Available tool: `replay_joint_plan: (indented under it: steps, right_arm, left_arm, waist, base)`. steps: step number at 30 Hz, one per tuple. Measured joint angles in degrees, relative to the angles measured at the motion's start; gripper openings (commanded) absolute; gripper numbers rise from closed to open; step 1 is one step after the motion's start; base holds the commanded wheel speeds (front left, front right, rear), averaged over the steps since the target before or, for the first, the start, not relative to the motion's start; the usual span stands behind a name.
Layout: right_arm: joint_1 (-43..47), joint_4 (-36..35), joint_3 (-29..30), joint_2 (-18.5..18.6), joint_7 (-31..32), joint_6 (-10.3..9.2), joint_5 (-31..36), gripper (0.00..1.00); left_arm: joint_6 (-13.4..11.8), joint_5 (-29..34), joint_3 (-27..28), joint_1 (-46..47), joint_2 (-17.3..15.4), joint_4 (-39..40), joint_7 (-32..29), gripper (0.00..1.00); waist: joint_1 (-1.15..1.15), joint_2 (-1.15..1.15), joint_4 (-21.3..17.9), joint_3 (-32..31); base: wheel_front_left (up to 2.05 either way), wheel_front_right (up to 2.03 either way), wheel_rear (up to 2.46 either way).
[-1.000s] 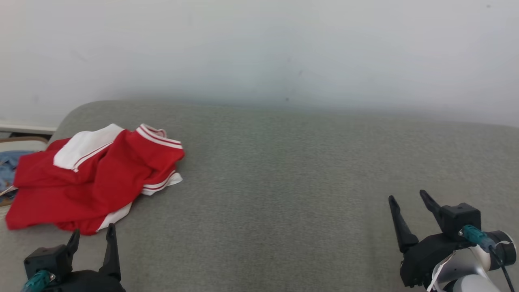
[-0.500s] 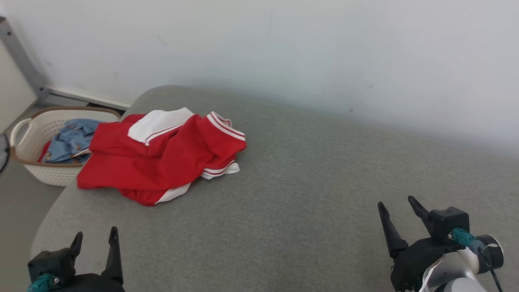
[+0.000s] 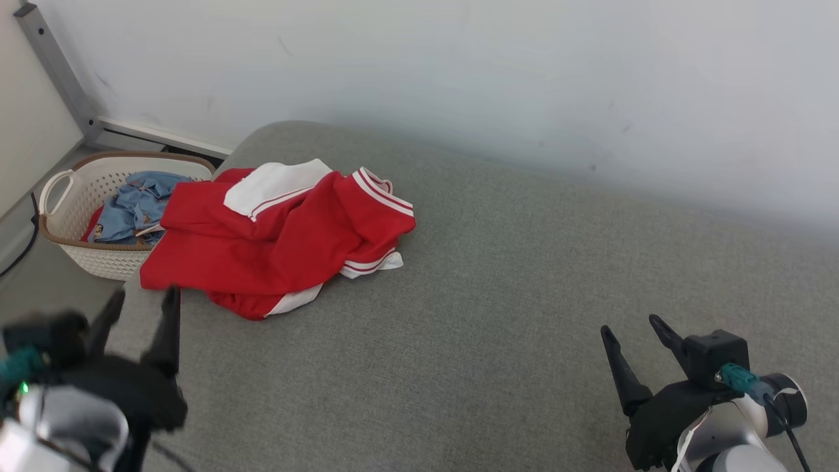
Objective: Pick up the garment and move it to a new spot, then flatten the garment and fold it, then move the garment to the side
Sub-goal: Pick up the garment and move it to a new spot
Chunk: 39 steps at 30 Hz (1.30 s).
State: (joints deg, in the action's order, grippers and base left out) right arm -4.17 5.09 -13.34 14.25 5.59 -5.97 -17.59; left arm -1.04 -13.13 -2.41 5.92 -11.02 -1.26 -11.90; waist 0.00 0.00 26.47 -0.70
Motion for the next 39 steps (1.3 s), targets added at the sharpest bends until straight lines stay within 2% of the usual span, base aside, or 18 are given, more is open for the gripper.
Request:
replay_joint_plan:
  steps: [3, 4, 6, 11, 14, 16, 19, 27, 37, 38, 39]
  right_arm:
    - [-0.68, -0.83, -0.37, 0.47, 0.74, 0.46, 0.12, 1.00]
    - [-1.72, -1.36, -0.57, 0.85, 1.10, 0.64, 0.24, 1.00]
    - [-2.89, -2.07, -0.76, 1.51, 1.93, 1.02, 0.75, 1.00]
    - [-4.88, -3.97, -1.34, 2.86, 3.81, 1.43, 1.82, 1.00]
    - [-6.64, -5.42, -2.12, 3.09, 5.06, 1.82, 2.27, 1.00]
    - [-8.01, -6.27, -2.67, 3.36, 5.86, 2.13, 2.78, 1.00]
    - [-9.83, -7.61, -2.86, 4.08, 6.97, 2.53, 3.69, 1.00]
    - [-12.50, -10.50, -3.00, 5.53, 9.66, 3.03, 4.68, 1.00]
    - [-14.30, -12.67, -2.65, 6.94, 11.69, 3.31, 5.12, 1.00]
    - [-14.50, -12.72, -2.68, 6.94, 12.13, 3.36, 5.12, 1.00]
    - [-14.67, -12.83, -2.64, 6.97, 12.14, 3.41, 5.13, 1.00]
  left_arm:
    - [4.12, -3.34, -0.13, 8.19, -2.14, -3.93, -2.10, 1.00]
    - [6.24, -5.69, 0.83, 13.47, -3.00, -7.08, -3.45, 1.00]
    - [7.17, -6.91, 0.58, 18.26, -3.94, -9.87, -5.11, 1.00]
    - [7.70, -12.37, 1.13, 28.44, -4.36, -18.79, -10.45, 1.00]
    - [8.12, -14.04, 0.58, 32.54, -5.09, -24.36, -13.96, 1.00]
    - [8.15, -12.78, -0.81, 34.85, -6.91, -27.62, -16.14, 1.00]
    - [8.13, -15.48, 0.18, 37.91, -7.30, -32.04, -19.01, 1.00]
    - [8.17, -16.37, -0.75, 40.81, -8.61, -41.23, -25.71, 1.00]
    - [8.18, -16.33, -2.76, 46.15, -8.77, -49.48, -28.76, 1.00]
    - [8.18, -15.94, -3.34, 46.19, -8.87, -50.18, -28.76, 0.97]
    - [8.18, -15.63, -3.91, 46.32, -8.91, -50.89, -28.92, 0.67]
  waist:
    - [0.00, 0.00, -0.25, 1.08]
    - [0.00, 0.00, -0.48, 1.93]
    - [0.00, 0.00, -0.80, 2.90]
    - [0.00, 0.00, -1.98, 5.69]
    - [0.01, 0.00, -3.01, 7.49]
    - [0.01, 0.00, -3.85, 8.67]
    - [0.01, 0.00, -5.34, 10.33]
    - [0.01, 0.00, -9.55, 14.94]
    - [0.01, 0.01, -13.42, 20.94]
    - [0.01, 0.01, -13.67, 21.46]
    - [0.01, 0.01, -13.88, 21.94]
  base:
    - [0.00, 0.00, 0.00]
    - [0.00, 0.00, 0.00]
    - [0.00, 0.00, 0.00]
    - [0.00, 0.00, 0.00]
    - [0.00, 0.00, 0.00]
    - [0.00, 0.00, 0.00]
    - [0.00, 0.00, 0.00]
    - [0.00, 0.00, 0.00]
    - [0.00, 0.00, 0.00]
    - [0.00, 0.00, 0.00]
    - [0.00, 0.00, 0.00]
